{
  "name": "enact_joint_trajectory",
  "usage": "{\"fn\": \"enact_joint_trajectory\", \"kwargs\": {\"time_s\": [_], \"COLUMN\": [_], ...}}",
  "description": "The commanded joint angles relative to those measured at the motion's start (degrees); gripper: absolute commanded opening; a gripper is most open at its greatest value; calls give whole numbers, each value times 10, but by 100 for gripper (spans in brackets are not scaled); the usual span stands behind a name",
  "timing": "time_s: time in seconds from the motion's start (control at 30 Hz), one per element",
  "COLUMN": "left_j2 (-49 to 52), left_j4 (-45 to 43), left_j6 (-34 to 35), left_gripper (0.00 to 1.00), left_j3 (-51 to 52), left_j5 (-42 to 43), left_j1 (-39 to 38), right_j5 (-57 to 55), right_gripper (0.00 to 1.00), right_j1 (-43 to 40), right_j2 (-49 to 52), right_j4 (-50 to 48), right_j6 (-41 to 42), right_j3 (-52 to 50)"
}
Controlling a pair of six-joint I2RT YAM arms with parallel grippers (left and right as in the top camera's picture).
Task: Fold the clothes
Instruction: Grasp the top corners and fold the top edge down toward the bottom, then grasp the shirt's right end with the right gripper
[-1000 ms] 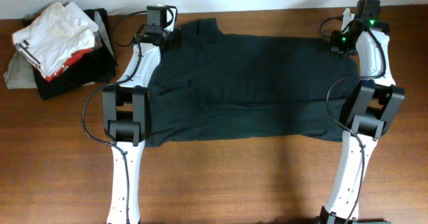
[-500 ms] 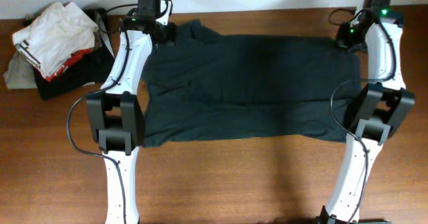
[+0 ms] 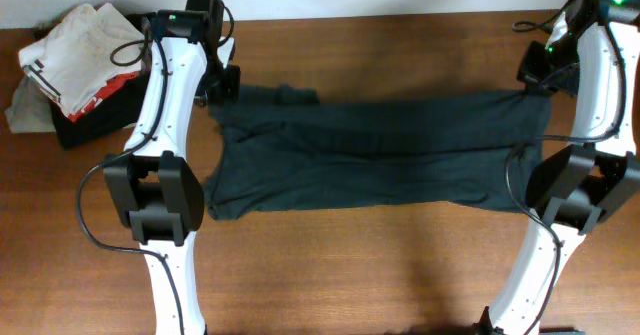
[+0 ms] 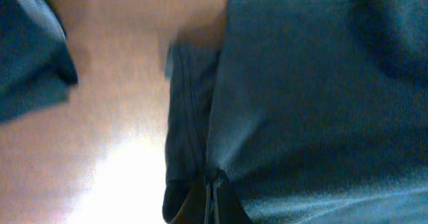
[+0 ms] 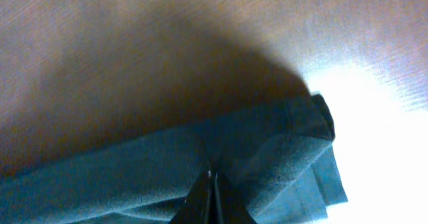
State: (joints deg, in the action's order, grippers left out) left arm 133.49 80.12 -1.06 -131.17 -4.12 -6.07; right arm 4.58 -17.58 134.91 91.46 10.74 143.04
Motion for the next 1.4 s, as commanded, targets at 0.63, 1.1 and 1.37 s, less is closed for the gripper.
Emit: {"fn": "enact_joint_trajectory", "kwargs": {"time_s": [0.63,1.1,1.37], "left_j2": [-21,-21,-22], "left_j4": [85,108,6], "left_j6": [3,3,4], "left_gripper": [1,73,99], "left_j3": [149,187,181], "left_j5": [18,17,30], "left_j1": [-7,-6,-5], "right_j5": [-62,-85,-75], "right_gripper": [4,99,99], "right_j1": [-54,-54,-130], "right_j2": [-32,-32,-32], "right_j4": [59,40,-63], "right_j6": [-28,-28,-28], "right_j3": [-148,-202,-202]}}
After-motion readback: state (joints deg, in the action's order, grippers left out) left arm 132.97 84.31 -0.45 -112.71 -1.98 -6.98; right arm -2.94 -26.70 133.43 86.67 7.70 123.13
